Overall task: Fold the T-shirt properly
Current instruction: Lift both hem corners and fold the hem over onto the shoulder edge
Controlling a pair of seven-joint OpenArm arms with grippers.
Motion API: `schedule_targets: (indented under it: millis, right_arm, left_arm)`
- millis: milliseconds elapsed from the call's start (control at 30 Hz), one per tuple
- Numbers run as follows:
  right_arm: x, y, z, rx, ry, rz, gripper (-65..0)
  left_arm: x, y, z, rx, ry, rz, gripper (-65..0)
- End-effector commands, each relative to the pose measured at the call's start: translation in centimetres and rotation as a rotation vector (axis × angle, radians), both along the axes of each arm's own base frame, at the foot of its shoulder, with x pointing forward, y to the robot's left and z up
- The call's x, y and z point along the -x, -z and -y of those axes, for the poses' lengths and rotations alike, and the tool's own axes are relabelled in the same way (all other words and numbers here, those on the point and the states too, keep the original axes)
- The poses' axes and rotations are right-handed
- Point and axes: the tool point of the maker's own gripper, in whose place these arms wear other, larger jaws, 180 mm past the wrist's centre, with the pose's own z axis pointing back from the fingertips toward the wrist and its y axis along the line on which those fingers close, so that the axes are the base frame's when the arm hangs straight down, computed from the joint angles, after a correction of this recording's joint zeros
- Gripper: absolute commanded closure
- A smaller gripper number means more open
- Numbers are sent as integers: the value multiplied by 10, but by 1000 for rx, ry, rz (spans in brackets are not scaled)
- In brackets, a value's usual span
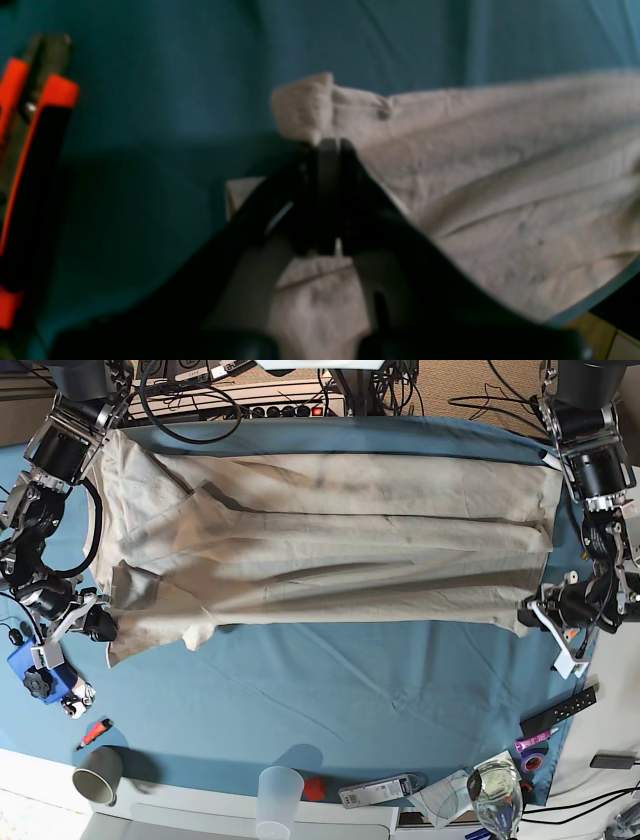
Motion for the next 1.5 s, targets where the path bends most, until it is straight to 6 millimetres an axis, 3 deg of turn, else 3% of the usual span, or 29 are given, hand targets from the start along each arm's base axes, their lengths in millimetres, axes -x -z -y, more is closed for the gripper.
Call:
schedule_targets:
  millis: [0, 467, 700, 867, 1033, 1233, 1467]
  right_arm:
    - [-8, -23, 4, 6, -6, 68, 0]
    - [-3, -27, -1, 19, -29, 68, 0]
    - [0, -27, -8, -14, -57, 56, 0]
    - [4, -22, -10, -17, -68, 33, 0]
    - [25, -14, -17, 35, -96, 10, 0]
    - [57, -1, -26, 89, -135, -18, 0]
    - [85, -4, -9, 108, -79, -16, 0]
  left_arm:
    - [-8, -17, -6, -19, 4, 54, 0]
    - [30, -29, -32, -49, -18, 118, 0]
    - [49, -38, -33, -33, 67, 135, 0]
    - [65, -30, -30, -50, 86, 105, 0]
    - [83, -22, -26, -65, 104, 75, 0]
    - [88, -21, -24, -71, 113, 70, 0]
    - [96, -14, -24, -70, 113, 45, 0]
